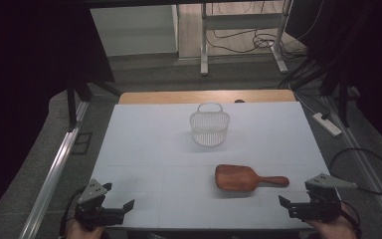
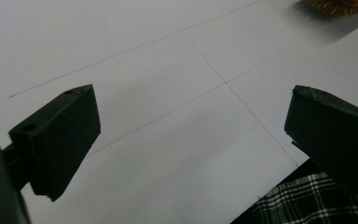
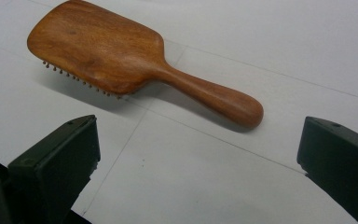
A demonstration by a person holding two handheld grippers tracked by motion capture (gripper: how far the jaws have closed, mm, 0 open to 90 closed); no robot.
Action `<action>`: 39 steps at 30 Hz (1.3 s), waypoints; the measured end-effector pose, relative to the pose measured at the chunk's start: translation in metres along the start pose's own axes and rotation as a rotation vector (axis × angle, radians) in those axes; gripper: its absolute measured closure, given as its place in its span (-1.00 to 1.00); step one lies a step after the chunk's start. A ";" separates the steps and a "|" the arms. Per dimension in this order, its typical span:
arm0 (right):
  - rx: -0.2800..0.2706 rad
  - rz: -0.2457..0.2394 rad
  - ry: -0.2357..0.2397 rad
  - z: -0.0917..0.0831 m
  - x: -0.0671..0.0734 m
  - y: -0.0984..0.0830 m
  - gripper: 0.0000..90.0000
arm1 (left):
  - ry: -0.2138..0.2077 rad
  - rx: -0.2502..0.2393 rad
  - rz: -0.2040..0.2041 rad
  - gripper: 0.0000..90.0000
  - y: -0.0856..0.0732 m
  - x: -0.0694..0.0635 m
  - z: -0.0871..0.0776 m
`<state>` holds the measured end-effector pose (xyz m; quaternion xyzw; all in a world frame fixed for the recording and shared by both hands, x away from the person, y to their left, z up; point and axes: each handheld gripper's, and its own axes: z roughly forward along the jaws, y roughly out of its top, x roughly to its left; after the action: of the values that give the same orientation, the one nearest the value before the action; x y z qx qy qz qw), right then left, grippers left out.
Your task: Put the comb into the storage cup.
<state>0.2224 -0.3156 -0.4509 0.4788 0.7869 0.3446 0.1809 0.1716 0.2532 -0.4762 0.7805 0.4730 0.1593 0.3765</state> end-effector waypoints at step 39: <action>0.006 -0.041 0.107 0.002 0.000 0.010 -1.00 | -0.033 -0.038 -0.059 -0.90 -0.004 0.008 -0.005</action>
<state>0.2294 -0.3117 -0.4453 0.4440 0.8061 0.3636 0.1443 0.1699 0.2629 -0.4766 0.7614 0.4863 0.1442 0.4036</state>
